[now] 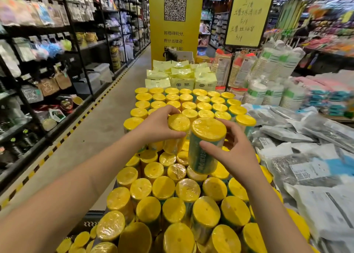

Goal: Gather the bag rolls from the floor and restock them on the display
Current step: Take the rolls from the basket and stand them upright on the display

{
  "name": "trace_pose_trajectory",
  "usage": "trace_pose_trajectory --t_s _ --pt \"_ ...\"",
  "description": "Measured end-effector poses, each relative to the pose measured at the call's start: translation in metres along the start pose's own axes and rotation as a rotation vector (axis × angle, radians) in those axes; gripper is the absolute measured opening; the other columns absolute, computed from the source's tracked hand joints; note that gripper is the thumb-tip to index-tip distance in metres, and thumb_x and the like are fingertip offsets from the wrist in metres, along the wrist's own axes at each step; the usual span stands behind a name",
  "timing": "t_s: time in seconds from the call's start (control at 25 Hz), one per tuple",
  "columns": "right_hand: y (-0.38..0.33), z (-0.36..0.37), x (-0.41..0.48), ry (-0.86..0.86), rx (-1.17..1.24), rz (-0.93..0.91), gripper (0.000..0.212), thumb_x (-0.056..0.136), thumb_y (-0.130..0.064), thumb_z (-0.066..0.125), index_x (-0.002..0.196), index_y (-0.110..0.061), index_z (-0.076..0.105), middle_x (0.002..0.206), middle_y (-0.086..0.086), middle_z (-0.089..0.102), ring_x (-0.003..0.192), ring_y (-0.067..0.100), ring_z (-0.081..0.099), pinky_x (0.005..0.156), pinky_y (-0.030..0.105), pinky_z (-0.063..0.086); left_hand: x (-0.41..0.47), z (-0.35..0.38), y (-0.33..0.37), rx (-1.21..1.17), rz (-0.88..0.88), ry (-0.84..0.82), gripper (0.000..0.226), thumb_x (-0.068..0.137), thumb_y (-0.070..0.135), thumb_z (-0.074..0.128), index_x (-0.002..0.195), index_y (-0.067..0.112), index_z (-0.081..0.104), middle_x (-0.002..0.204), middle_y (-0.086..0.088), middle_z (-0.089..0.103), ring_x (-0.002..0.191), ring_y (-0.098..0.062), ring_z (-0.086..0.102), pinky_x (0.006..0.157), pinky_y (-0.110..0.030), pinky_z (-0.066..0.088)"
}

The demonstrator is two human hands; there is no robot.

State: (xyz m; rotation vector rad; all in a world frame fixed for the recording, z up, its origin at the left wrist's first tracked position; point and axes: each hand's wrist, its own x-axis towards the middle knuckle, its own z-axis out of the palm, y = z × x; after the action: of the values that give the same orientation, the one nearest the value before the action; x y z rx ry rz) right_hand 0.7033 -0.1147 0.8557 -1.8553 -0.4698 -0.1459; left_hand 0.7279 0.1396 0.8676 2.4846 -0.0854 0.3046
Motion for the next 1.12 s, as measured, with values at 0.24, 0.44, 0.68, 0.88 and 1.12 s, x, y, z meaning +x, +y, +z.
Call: trace_pose_trajectory --t_s 0.24,0.44,0.68,0.88,1.12 --pt "0.019 -0.008 0.004 0.009 0.011 -0.004 0.081 0.060 -0.060 0.087 0.132 -0.048 0.051 0.128 -0.029 0.057 0.119 -0.003 0.055 0.097 0.030 0.051 0.041 0.029 -0.040 0.147 -0.002 -0.040 0.072 0.072 0.048 0.086 0.132 0.026 0.054 0.130 0.005 0.056 0.119 -0.014 0.054 0.096 -0.031 0.050" --pt "0.028 -0.003 0.012 0.006 0.007 0.022 0.084 0.056 -0.063 0.084 0.132 -0.048 0.051 0.127 -0.027 0.059 0.117 -0.003 0.056 0.093 0.024 0.051 0.050 0.035 -0.057 0.204 0.004 -0.035 0.050 0.079 0.044 0.082 0.119 0.026 0.059 0.118 0.006 0.059 0.108 -0.016 0.056 0.088 -0.036 0.052" --pt "0.038 0.011 0.020 -0.016 0.002 0.037 0.084 0.058 -0.062 0.084 0.133 -0.047 0.051 0.129 -0.029 0.057 0.118 -0.004 0.056 0.094 0.023 0.050 0.054 0.045 -0.071 0.314 0.021 0.034 0.044 0.086 0.046 0.074 0.125 0.029 0.062 0.140 -0.001 0.045 0.131 -0.022 0.040 0.105 -0.041 0.043" --pt "0.043 0.021 0.025 -0.020 0.003 0.053 0.082 0.057 -0.060 0.084 0.131 -0.047 0.052 0.127 -0.031 0.057 0.117 -0.007 0.055 0.094 0.021 0.049 0.047 0.051 -0.073 0.487 0.103 0.085 0.050 0.094 0.048 0.063 0.137 0.025 0.056 0.135 0.001 0.050 0.124 -0.022 0.045 0.100 -0.038 0.042" --pt "0.046 0.030 0.056 0.005 -0.089 0.055 0.083 0.064 -0.062 0.083 0.137 -0.048 0.047 0.131 -0.032 0.052 0.119 -0.007 0.051 0.088 0.019 0.046 0.016 0.045 -0.044 0.116 0.078 0.213 0.046 0.096 0.039 0.063 0.139 0.028 0.052 0.134 0.007 0.052 0.126 -0.012 0.044 0.102 -0.030 0.042"
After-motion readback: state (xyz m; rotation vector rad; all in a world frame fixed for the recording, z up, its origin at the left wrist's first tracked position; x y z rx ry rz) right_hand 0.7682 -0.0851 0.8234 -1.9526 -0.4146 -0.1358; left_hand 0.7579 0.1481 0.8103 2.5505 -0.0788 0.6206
